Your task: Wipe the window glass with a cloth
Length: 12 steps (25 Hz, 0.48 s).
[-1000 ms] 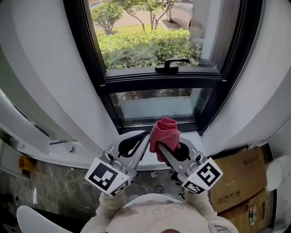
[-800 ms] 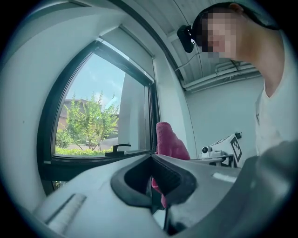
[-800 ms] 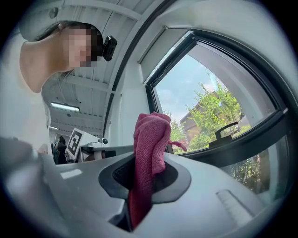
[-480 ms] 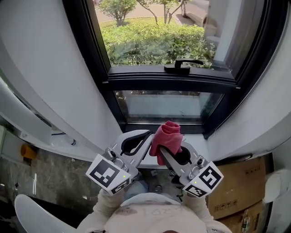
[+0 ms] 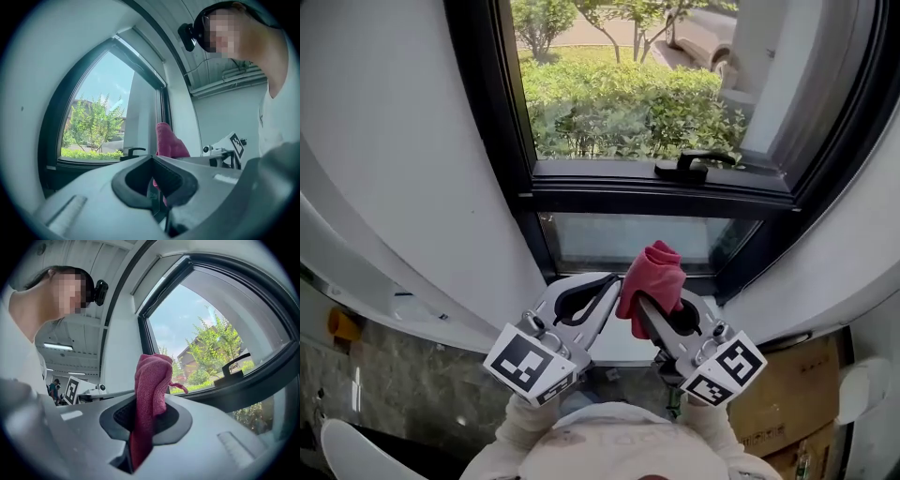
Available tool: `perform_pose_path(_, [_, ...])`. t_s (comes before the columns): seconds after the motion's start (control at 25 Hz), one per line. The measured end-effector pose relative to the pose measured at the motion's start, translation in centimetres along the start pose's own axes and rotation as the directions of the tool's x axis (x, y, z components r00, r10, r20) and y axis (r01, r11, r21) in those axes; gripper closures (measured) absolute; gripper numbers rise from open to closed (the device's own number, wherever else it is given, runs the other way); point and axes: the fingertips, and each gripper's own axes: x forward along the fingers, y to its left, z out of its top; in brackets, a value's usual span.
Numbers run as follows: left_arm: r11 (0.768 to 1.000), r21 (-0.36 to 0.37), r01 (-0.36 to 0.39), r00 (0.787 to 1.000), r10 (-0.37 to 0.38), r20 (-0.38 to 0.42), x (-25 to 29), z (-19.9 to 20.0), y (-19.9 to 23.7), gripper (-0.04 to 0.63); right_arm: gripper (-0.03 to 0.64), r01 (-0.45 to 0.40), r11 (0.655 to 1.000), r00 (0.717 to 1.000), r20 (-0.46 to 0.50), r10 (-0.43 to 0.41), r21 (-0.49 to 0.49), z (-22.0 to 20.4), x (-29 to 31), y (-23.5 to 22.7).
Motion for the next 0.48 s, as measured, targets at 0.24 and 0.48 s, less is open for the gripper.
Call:
perform_pose_path(0.24, [0.999, -0.008, 0.035, 0.999, -0.035, 0.028, 0.2, 1.2, 3.2, 0.593, 0.541, 0.047, 0.998, 0.999, 0.011, -0.046, -0.033, 1.4, 4.3, -1.1])
perform_pose_path(0.48, [0.995, 0.024, 0.093, 0.993, -0.094, 0.064, 0.3, 1.8, 5.2, 0.593, 0.541, 0.105, 0.992, 0.994, 0.017, -0.104, -0.063, 2.0, 7.0, -1.8])
